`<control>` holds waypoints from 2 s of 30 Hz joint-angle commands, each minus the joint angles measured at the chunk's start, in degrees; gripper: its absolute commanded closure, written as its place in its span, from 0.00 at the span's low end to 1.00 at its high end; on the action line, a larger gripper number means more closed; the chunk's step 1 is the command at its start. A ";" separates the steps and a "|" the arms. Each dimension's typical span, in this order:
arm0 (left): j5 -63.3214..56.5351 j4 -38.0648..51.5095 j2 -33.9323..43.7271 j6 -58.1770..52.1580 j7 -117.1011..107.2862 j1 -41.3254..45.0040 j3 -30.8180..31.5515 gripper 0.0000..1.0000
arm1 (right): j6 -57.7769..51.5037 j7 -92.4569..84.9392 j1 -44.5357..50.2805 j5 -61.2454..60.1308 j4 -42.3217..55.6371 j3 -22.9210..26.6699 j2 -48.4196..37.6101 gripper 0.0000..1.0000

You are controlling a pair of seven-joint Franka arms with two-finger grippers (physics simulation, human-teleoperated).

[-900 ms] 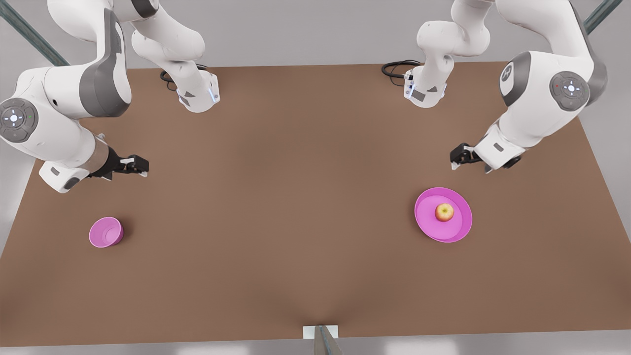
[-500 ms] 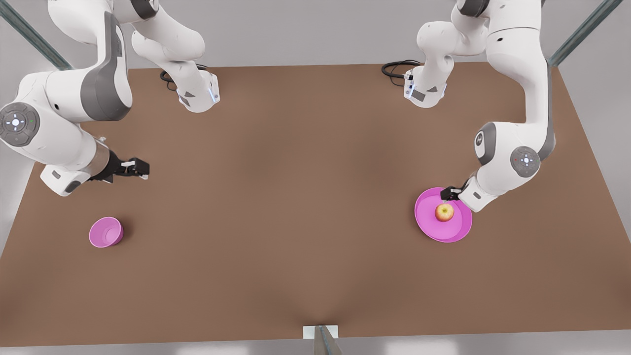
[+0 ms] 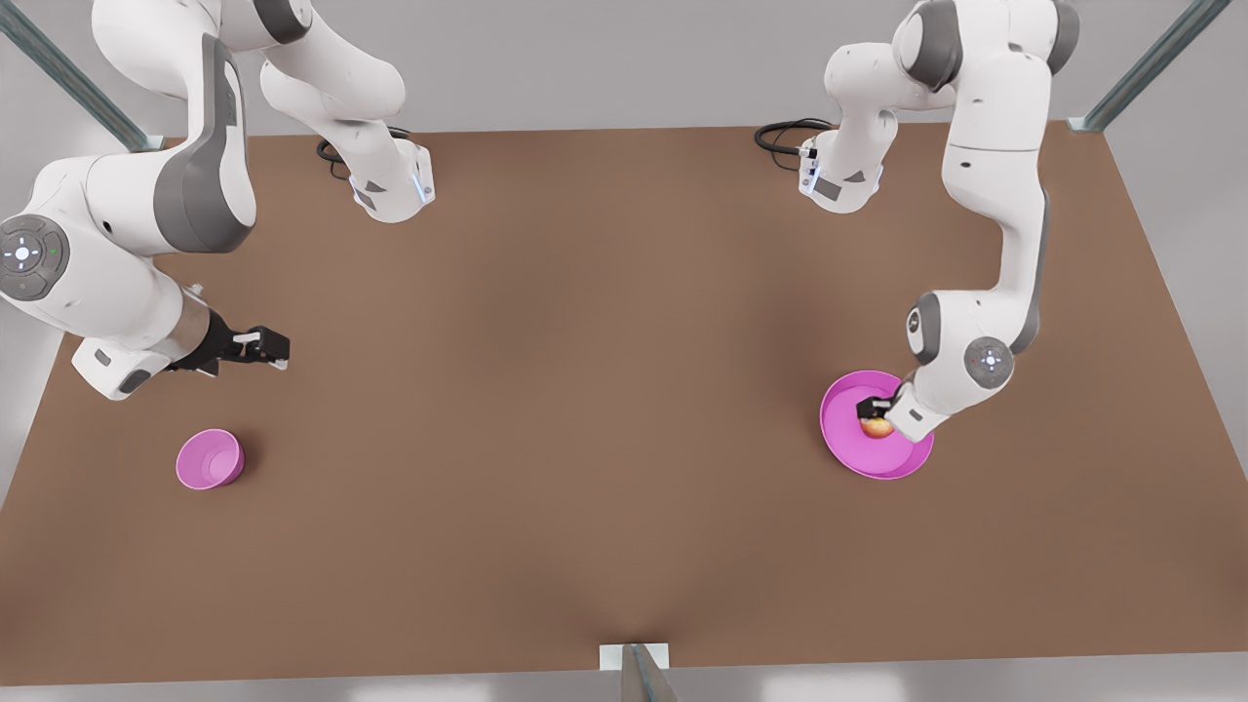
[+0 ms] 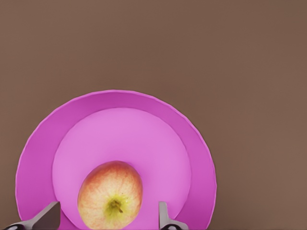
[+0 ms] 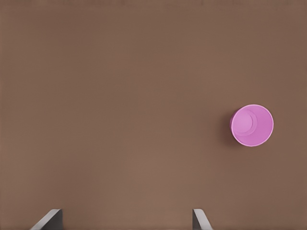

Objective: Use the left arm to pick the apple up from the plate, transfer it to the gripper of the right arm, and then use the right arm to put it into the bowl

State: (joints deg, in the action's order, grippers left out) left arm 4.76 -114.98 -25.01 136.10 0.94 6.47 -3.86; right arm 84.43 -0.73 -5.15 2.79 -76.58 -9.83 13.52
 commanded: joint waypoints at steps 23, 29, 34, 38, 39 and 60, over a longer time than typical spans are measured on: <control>-0.10 -0.16 -6.19 3.56 0.82 -0.76 0.08 0.16 | 0.30 -0.68 -0.39 -0.06 0.03 -0.02 0.36 0.00; -0.19 6.25 -6.10 3.47 0.73 -0.32 1.23 0.31 | 0.30 -0.59 -0.39 -0.06 0.03 -0.02 0.36 0.00; 11.83 15.57 -5.49 0.13 0.21 0.21 8.16 0.33 | 0.30 0.02 -0.21 -0.15 0.03 -0.37 0.36 0.00; 19.67 22.69 -6.89 0.48 -15.17 3.19 21.97 0.32 | 4.08 0.29 -0.12 -15.08 -0.06 -0.46 2.73 0.00; 23.01 25.67 -8.74 0.66 -15.18 5.56 21.97 0.32 | 5.75 0.29 0.05 -17.72 -0.06 -0.55 3.79 0.00; 62.56 54.95 -32.74 3.21 100.39 9.61 45.17 0.33 | 15.24 -42.60 -2.50 -85.14 -13.16 -7.75 21.20 0.00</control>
State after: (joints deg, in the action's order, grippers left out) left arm 65.96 -60.07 -57.83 139.65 50.28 16.07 41.27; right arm 99.23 -16.35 -6.81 -80.72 -88.57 -16.75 35.27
